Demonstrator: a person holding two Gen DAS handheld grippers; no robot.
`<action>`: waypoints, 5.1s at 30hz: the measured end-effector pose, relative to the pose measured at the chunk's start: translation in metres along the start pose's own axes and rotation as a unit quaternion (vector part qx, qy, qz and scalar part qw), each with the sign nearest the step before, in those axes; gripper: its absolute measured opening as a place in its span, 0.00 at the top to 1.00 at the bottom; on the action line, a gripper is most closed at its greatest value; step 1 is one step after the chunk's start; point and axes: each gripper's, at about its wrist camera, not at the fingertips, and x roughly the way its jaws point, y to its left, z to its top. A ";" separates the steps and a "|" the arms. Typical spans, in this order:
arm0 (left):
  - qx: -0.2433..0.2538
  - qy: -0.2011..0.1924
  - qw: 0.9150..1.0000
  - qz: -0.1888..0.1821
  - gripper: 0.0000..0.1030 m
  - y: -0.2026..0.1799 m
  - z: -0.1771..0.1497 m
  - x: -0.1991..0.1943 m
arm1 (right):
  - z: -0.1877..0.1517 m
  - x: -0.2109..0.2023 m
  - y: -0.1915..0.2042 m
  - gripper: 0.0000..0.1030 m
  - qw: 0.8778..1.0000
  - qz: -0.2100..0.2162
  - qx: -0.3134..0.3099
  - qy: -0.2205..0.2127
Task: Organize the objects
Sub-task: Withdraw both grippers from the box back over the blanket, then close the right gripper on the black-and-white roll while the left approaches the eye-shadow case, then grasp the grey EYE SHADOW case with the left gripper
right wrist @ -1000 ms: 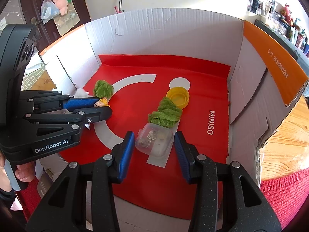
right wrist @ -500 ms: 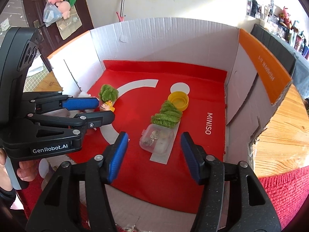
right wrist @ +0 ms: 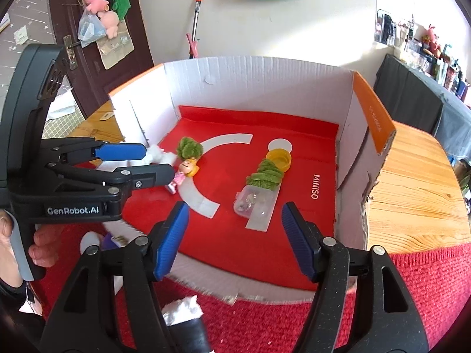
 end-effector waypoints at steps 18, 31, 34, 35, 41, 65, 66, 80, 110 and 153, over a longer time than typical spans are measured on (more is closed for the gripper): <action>0.028 -0.068 0.997 0.034 0.12 -0.016 -0.036 -0.061 | -0.020 -0.049 0.030 0.26 0.999 -0.013 -0.030 -0.042; 0.018 -0.075 0.996 0.041 0.06 -0.021 -0.065 -0.078 | -0.044 -0.067 0.040 0.21 0.998 -0.021 -0.035 -0.052; 0.014 -0.074 0.996 0.043 0.05 -0.019 -0.072 -0.080 | -0.050 -0.068 0.042 0.21 0.998 -0.020 -0.035 -0.049; 0.013 -0.074 0.996 0.044 0.04 -0.019 -0.073 -0.080 | -0.051 -0.069 0.042 0.21 0.998 -0.019 -0.034 -0.048; 0.004 -0.070 0.997 0.041 0.03 -0.016 -0.085 -0.082 | -0.063 -0.068 0.042 0.21 0.999 -0.017 -0.029 -0.040; 0.011 -0.035 0.999 0.022 0.08 -0.029 -0.121 -0.067 | -0.089 -0.054 0.044 0.22 0.999 -0.020 -0.028 -0.004; 0.012 -0.032 0.999 0.021 0.09 -0.030 -0.122 -0.066 | -0.090 -0.052 0.043 0.24 0.999 -0.021 -0.028 -0.002; 0.016 -0.008 1.000 0.017 0.28 -0.027 -0.125 -0.047 | -0.098 -0.026 0.034 0.50 0.999 -0.016 -0.022 0.031; -0.006 0.009 1.000 -0.024 0.48 -0.028 -0.131 -0.040 | -0.093 -0.016 0.036 0.57 0.999 0.004 -0.015 0.033; -0.024 0.005 0.999 -0.027 0.47 -0.034 -0.113 -0.069 | -0.088 -0.045 0.039 0.68 0.998 0.036 0.022 0.044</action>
